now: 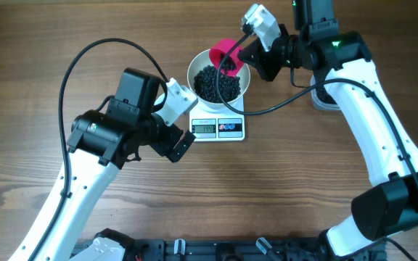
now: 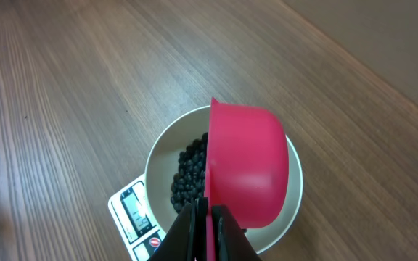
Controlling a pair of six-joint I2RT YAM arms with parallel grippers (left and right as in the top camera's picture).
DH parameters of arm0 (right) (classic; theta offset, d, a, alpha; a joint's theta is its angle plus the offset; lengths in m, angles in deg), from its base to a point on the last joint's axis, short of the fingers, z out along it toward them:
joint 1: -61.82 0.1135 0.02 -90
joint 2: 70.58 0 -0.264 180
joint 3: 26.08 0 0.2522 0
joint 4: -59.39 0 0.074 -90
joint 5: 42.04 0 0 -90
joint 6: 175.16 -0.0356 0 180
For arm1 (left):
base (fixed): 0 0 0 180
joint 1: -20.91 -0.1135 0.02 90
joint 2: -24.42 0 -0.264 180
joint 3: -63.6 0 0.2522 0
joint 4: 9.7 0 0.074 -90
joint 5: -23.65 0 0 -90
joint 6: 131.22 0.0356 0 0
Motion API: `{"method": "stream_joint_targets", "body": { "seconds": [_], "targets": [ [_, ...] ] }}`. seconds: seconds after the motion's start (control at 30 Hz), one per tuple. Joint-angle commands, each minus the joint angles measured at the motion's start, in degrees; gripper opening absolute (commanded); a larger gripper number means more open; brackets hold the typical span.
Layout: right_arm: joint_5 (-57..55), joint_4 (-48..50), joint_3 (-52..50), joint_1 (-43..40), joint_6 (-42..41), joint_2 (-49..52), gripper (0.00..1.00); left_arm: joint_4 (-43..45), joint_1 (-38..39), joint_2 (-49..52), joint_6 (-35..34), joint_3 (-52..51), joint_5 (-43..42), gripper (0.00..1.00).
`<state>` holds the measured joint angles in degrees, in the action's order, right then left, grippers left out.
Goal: Scoop item into bowl and weigh 150g on scale
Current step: 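Tilt the pink cup slowly to trickle beans into the bowl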
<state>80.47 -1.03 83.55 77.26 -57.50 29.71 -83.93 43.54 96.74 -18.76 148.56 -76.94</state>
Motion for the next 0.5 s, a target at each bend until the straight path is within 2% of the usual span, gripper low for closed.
{"method": "stream_joint_targets", "body": {
  "seconds": [0.0,0.17,0.47],
  "targets": [
    [0.55,-0.37,1.03,0.15,-1.07,-0.48,0.04,-0.02,-0.37,-0.31,1.16,-0.35,-0.74,1.00],
    [0.52,-0.79,1.03,0.15,-1.14,-0.48,0.04,-0.02,-0.37,-0.31,1.16,-0.35,-0.74,1.00],
    [0.63,-0.13,1.03,0.15,-6.62,-0.48,0.04,-0.02,-0.35,-0.31,1.16,-0.35,-0.74,1.00]
  ]
}}
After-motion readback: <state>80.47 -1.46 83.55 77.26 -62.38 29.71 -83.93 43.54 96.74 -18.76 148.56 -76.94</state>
